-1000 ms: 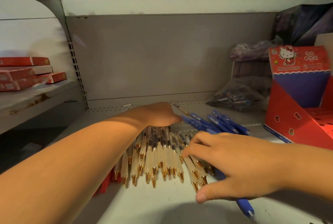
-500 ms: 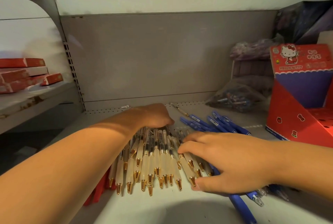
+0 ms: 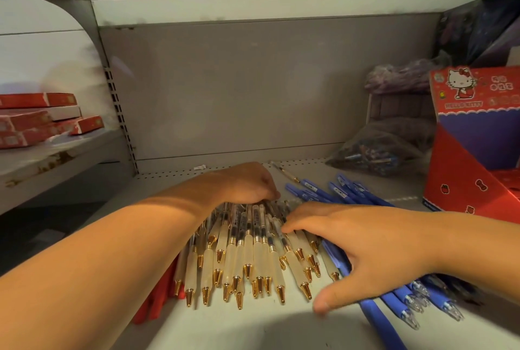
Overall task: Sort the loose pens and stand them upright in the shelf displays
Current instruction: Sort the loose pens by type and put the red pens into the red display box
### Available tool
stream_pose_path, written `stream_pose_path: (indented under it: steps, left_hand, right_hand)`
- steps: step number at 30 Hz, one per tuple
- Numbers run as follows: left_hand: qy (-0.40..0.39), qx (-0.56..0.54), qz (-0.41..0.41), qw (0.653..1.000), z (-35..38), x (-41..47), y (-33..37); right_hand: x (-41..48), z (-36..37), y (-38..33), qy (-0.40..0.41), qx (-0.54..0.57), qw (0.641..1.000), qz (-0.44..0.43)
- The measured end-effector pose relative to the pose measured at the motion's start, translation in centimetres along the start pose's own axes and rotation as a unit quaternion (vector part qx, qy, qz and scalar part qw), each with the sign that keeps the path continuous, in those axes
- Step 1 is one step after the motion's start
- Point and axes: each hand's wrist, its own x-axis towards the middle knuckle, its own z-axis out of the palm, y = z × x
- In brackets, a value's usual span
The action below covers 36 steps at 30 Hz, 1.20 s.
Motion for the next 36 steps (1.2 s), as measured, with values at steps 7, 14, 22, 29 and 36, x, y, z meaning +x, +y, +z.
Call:
stream_pose_path:
  steps: [7, 14, 22, 29, 36]
  left_hand:
    - [0.011, -0.012, 0.001, 1.000, 0.1, -0.2, 0.3]
    - [0.014, -0.048, 0.006, 0.999, 0.0, -0.3, 0.7]
    - [0.060, 0.017, -0.096, 0.993, -1.0, 0.3, -1.5]
    - [0.076, 0.082, -0.150, 0.982, -1.4, 1.5, -2.5]
    - [-0.077, 0.149, -0.047, 0.985, -3.6, -0.3, -4.8]
  right_hand:
    - [0.9, 1.3, -0.9, 0.065, -0.025, 0.997, 0.035]
    - [1.4, 1.5, -0.6, 0.076, 0.006, 0.996, 0.044]
    - [0.5, 0.4, 0.4, 0.001, 0.034, 0.999, -0.001]
    - [0.5, 0.5, 0.9, 0.000, 0.035, 0.999, -0.008]
    - [0.5, 0.7, 1.4, 0.005, 0.041, 0.999, -0.014]
